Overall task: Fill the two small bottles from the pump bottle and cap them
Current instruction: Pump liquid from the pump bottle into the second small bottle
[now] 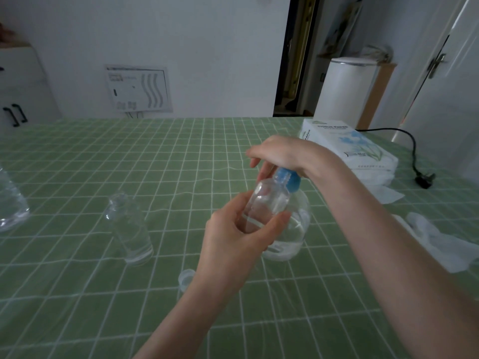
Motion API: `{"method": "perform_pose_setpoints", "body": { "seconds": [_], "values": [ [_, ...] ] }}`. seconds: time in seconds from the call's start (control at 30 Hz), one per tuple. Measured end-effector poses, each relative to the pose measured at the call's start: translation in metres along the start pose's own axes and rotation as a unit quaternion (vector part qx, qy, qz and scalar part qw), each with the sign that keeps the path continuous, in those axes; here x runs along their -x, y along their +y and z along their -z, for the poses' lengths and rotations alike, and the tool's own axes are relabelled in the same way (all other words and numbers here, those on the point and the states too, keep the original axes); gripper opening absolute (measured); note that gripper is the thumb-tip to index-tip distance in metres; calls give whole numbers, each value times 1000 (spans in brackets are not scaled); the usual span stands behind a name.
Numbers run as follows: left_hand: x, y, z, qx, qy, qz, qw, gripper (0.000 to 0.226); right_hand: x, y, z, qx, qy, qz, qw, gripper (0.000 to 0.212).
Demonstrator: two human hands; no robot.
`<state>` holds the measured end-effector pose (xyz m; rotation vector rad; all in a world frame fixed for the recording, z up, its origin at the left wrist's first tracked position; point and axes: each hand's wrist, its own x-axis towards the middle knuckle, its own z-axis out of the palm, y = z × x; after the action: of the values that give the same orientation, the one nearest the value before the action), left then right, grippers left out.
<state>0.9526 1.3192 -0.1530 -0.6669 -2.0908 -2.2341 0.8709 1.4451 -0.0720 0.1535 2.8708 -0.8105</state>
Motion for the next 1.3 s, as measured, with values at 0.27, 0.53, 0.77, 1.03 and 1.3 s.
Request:
{"method": "perform_pose_setpoints", "body": {
  "seconds": [0.27, 0.53, 0.77, 1.03, 1.3],
  "values": [
    [-1, 1, 0, 1, -2, -2, 1000, 12, -1, -2, 3, 7, 1, 5, 1000, 36],
    [-2, 2, -1, 10, -6, -5, 1000, 13, -2, -3, 5, 4, 3, 18, 1000, 36],
    [0, 0, -1, 3, 0, 3, 1000, 9, -2, 0, -1, 4, -1, 2, 1000, 39],
    [-2, 0, -1, 6, -2, -5, 1000, 12, -2, 0, 3, 7, 19, 21, 1000, 42],
    [-2, 2, -1, 11, -5, -7, 1000, 13, -4, -2, 4, 7, 13, 7, 1000, 38]
  ]
}}
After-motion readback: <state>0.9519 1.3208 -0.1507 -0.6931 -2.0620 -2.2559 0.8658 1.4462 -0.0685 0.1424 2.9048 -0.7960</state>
